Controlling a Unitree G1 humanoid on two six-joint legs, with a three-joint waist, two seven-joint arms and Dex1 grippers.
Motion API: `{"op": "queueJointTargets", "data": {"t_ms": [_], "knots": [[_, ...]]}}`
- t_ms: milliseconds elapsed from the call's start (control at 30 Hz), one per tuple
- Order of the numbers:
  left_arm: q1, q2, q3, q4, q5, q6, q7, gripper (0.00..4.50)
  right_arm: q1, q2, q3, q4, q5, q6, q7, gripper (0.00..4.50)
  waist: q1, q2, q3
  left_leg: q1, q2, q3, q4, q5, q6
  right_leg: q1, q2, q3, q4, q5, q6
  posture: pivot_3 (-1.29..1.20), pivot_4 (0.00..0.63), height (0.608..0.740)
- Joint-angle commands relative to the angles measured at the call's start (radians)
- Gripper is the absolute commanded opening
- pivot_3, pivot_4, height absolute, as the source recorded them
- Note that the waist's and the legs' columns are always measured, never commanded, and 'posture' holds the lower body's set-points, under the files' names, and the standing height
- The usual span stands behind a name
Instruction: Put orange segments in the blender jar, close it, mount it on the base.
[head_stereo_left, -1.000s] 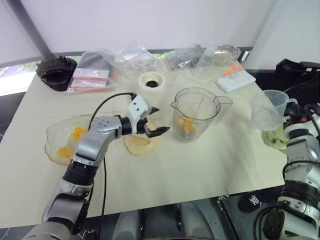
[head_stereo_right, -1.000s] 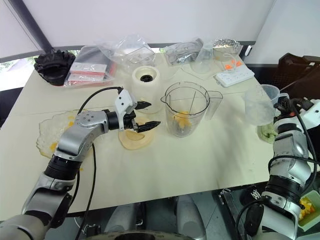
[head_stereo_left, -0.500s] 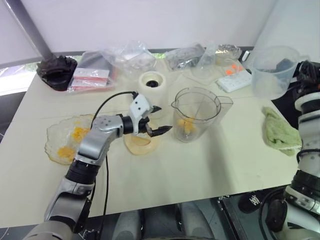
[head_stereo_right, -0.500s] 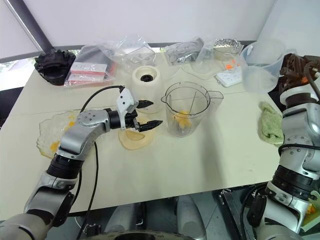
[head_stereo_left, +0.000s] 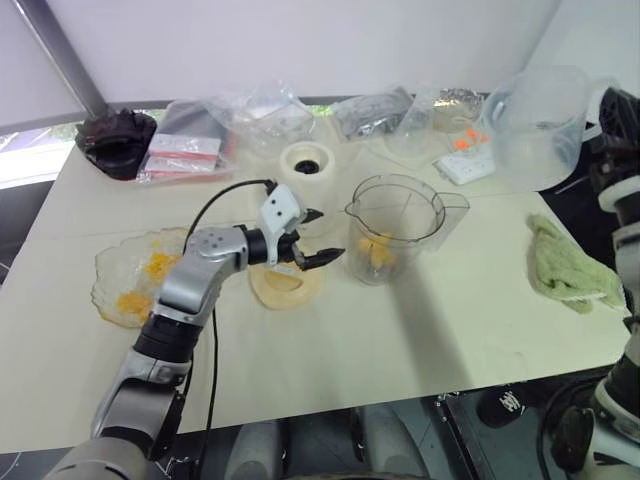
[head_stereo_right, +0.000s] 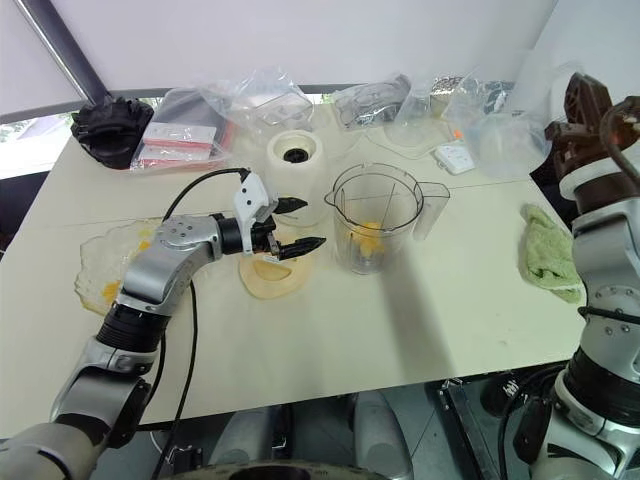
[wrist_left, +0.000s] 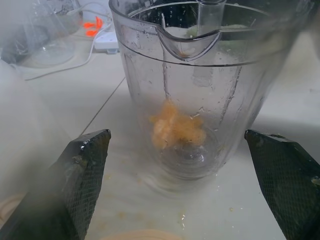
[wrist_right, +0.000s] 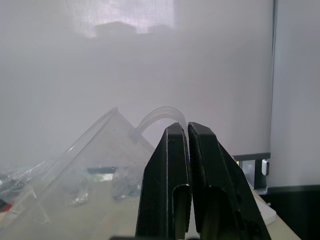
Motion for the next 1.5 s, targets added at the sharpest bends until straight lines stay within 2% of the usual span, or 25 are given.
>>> {"op": "queueJointTargets", "data": {"t_ms": [33,500,967,1500], "knots": [[-0.020,-0.003,-0.003,-0.011,0.003,-0.023,-0.008,4.50,0.012,-0.031,-0.022,-0.120,0.013,0.011,-0.020,0.06,0.001,0.000,0.000,0.000,0.000,0.000,0.000,0.000,0.000,0.000,0.000,0.000,0.000,0.000,0.000,0.00,0.150,0.740],[-0.029,-0.006,-0.005,0.002,0.009,-0.034,-0.016,4.50,0.072,-0.061,0.069,-0.224,-0.102,0.018,-0.003,0.06,0.005,0.000,0.000,-0.002,0.000,0.000,0.000,0.000,0.000,-0.002,0.000,0.000,0.000,0.000,0.000,0.00,0.150,0.740],[-0.025,-0.006,-0.001,-0.006,0.012,-0.031,-0.015,4.50,0.206,-0.072,0.163,-0.213,-0.348,-0.116,0.153,0.06,0.022,0.000,0.000,-0.002,0.000,0.000,0.001,0.000,0.000,-0.002,0.000,0.000,-0.001,0.000,0.000,0.00,0.150,0.740],[-0.022,-0.008,0.001,-0.012,0.012,-0.027,-0.011,4.50,0.173,-0.082,0.258,-0.218,-0.529,-0.156,0.243,0.06,0.021,0.000,0.000,-0.002,0.000,0.000,0.001,0.000,0.000,-0.002,0.000,-0.001,-0.001,0.000,0.000,0.00,0.150,0.740]]}}
